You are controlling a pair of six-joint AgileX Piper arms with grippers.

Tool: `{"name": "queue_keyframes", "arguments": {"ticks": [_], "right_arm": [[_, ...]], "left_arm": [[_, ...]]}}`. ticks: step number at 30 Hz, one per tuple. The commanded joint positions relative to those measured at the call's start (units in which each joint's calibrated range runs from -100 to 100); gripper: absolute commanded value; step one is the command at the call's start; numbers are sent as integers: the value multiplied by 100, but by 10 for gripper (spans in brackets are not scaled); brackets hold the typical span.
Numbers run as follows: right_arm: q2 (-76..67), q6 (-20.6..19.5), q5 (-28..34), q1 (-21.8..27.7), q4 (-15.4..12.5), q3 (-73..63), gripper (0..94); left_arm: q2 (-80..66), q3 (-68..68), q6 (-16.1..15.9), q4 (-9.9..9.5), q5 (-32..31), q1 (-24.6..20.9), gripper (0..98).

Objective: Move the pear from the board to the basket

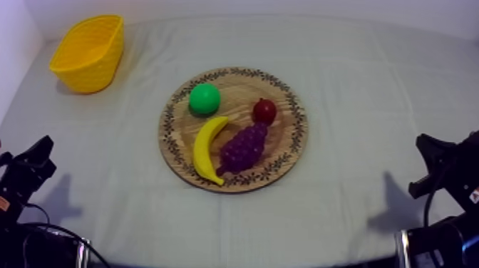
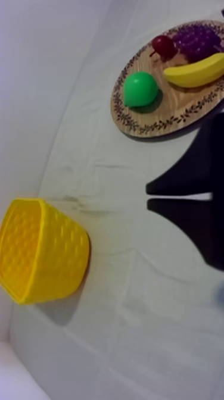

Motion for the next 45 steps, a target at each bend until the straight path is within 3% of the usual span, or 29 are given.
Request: {"name": "queue_keyframes", "arguments": {"ticks": [1,7,16,20,24,28,37,45], "right_arm": [[-4,-3,2,-2,-1,-5,4],[-4,-1,2,-2,-1,-5,4],[-4,-1,2,-2,-1,-5,4],[-4,-1,2,-2,-1,-5,4],[-4,-1,2,-2,-1,-5,4],[-4,-1,2,-2,-1,-5,4],[-4,-1,2,-2,-1,-5,4],[-4,-1,2,-2,-1,-5,4]], "left_arm": [[0,3,40,0,1,4,0],[24,-77,77,67,58,47,0],[858,-416,-620,681,93,397,0],[1438,-797,-699,777,110,653,0],[2102,-1314,-546,821,274,783,0],[2793,-1939,-510,878,746,775,0],[4664,-3653,-166,1005,2433,503,0],[6301,-5154,-49,1037,3664,577,0]]}}
